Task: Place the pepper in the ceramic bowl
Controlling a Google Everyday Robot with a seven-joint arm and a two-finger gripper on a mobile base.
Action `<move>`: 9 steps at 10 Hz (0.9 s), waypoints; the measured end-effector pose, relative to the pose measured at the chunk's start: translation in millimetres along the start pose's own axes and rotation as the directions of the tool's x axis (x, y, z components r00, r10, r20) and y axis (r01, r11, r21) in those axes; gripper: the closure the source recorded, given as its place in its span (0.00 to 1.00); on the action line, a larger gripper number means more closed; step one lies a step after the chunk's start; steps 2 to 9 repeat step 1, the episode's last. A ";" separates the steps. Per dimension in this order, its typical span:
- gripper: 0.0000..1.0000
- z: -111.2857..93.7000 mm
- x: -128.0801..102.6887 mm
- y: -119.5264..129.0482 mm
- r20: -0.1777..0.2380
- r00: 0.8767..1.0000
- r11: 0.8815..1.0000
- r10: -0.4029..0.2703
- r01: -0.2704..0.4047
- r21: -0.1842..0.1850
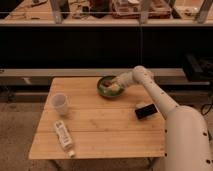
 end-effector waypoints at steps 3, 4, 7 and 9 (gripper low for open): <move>0.20 0.1 0.1 0.1 0.000 1.000 1.000 0.000 0.000 0.000; 0.20 0.1 0.1 0.1 0.000 1.000 1.000 0.000 0.000 0.000; 0.20 0.1 0.1 0.1 0.000 1.000 1.000 0.000 0.000 0.000; 0.20 0.1 0.1 0.1 0.000 1.000 1.000 0.000 0.000 0.000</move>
